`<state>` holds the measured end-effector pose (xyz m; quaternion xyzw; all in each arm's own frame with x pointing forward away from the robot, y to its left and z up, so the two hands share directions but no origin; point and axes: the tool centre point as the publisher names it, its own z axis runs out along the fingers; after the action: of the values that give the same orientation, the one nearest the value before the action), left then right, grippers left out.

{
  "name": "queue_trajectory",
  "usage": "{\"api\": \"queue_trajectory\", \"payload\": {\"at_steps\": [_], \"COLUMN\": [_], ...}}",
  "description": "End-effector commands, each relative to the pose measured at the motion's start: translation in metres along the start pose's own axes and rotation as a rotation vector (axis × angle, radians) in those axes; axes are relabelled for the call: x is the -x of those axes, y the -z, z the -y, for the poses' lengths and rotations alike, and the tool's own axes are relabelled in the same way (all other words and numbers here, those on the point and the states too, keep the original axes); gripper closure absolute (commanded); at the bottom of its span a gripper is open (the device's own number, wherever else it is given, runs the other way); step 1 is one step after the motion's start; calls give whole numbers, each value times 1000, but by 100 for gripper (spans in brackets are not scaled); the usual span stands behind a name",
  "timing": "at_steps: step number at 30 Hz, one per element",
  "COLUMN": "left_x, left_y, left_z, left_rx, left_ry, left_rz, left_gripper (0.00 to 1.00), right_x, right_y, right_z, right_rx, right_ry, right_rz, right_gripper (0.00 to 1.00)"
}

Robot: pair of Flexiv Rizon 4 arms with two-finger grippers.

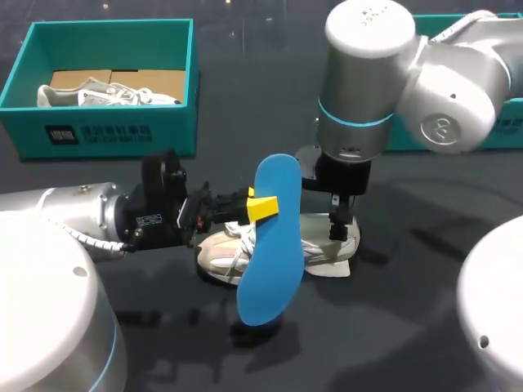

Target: Take the shoe out of the shoebox, open the shoe tongue, remove and reinsert the insole, then place the shoe into the shoebox

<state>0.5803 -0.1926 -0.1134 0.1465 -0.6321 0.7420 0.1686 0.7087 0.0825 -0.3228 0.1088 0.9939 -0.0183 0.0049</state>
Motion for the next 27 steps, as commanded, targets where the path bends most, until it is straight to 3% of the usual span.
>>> {"api": "queue_trajectory", "payload": {"at_steps": [1,12,23,27], "left_x": [-2,-2,-2,-2], "left_y": [0,0,0,0], "left_z": [-1,-1,-1,-1], "left_rx": [-2,-2,-2,-2], "left_ry": [0,0,0,0], "left_rz": [3,3,3,3], "left_gripper": [100,100,100,100], "right_x": [-1,7,17,17], "right_y": [-2,3,6,6], "right_z": [-5,-3,-34,-34], "right_rx": [-68,-10,30,30], "right_ry": [1,11,60,60], "right_rz": [9,25,12,12], "right_gripper": [0,0,0,0]}}
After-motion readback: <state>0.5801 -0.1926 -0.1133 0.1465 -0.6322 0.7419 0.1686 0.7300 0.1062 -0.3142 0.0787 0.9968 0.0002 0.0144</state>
